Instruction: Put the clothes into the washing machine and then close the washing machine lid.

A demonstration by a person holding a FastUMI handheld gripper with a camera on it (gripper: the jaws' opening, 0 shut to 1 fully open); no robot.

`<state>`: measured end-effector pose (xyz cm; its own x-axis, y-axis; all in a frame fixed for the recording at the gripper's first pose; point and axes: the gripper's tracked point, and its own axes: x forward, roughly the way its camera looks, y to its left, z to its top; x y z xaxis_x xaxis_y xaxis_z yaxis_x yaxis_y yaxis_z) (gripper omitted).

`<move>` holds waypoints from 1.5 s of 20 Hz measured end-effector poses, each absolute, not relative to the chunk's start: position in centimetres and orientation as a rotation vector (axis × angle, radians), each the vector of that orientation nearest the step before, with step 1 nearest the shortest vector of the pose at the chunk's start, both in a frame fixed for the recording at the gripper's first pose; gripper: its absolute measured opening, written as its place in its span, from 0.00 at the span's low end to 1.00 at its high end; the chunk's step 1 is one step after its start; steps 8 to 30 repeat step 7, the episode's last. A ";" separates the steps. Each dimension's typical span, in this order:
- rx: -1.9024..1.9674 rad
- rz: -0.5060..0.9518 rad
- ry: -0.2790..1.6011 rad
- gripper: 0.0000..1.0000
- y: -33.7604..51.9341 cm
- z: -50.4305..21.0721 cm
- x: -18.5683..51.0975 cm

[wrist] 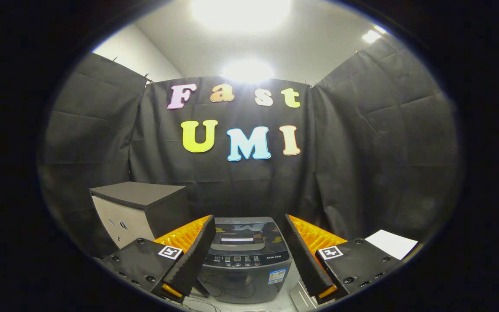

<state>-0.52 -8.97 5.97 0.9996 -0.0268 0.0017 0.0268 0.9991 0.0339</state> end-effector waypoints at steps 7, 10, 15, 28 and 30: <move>0.010 -0.001 -0.001 0.98 -8.0 6.3 -0.4; 0.010 -0.001 -0.001 0.98 -8.0 6.3 -0.4; 0.010 -0.001 -0.001 0.98 -8.0 6.3 -0.4; 0.010 -0.001 -0.001 0.98 -8.0 6.3 -0.4; 0.010 -0.001 -0.001 0.98 -8.0 6.3 -0.4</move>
